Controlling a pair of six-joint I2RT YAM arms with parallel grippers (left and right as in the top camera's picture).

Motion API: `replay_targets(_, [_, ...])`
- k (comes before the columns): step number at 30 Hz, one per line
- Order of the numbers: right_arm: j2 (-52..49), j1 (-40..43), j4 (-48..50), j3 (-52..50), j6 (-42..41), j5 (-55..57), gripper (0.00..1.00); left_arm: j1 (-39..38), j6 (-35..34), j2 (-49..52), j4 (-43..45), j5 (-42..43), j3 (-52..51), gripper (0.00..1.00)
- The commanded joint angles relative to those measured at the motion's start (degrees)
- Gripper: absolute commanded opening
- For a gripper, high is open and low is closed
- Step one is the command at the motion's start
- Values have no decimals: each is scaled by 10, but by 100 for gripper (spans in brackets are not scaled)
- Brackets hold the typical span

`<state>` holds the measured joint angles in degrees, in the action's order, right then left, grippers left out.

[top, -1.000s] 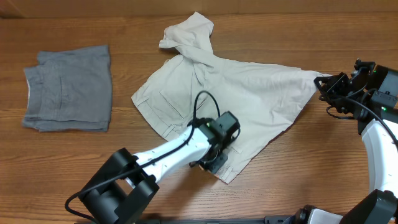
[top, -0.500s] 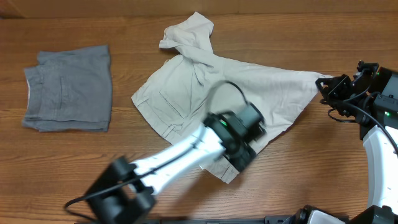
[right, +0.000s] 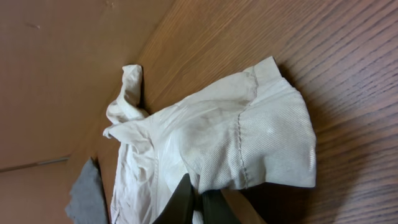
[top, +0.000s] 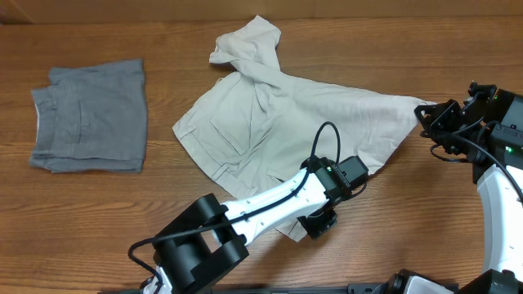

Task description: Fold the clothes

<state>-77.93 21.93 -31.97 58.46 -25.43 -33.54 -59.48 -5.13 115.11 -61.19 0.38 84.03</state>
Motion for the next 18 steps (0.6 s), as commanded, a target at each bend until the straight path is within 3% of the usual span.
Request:
replay_targets(1, [11, 0, 3, 9, 4, 5, 4, -4, 40, 54, -18, -3, 5, 70])
replay_targets(4, [11, 0, 3, 9, 4, 5, 4, -21, 42, 79, -31, -5, 5, 68])
replay_targets(7, [11, 0, 3, 9, 4, 5, 4, -32, 43, 82, -35, -19, 5, 55])
replay_targets(9, [11, 0, 3, 9, 4, 5, 4, -33, 37, 79, -44, -21, 10, 41])
replay_targets(12, [11, 0, 5, 9, 4, 5, 4, -27, 10, 78, -67, -30, 33, 4])
replay_targets(18, [11, 0, 13, 10, 4, 5, 4, 7, -25, 54, -172, -82, 130, 4])
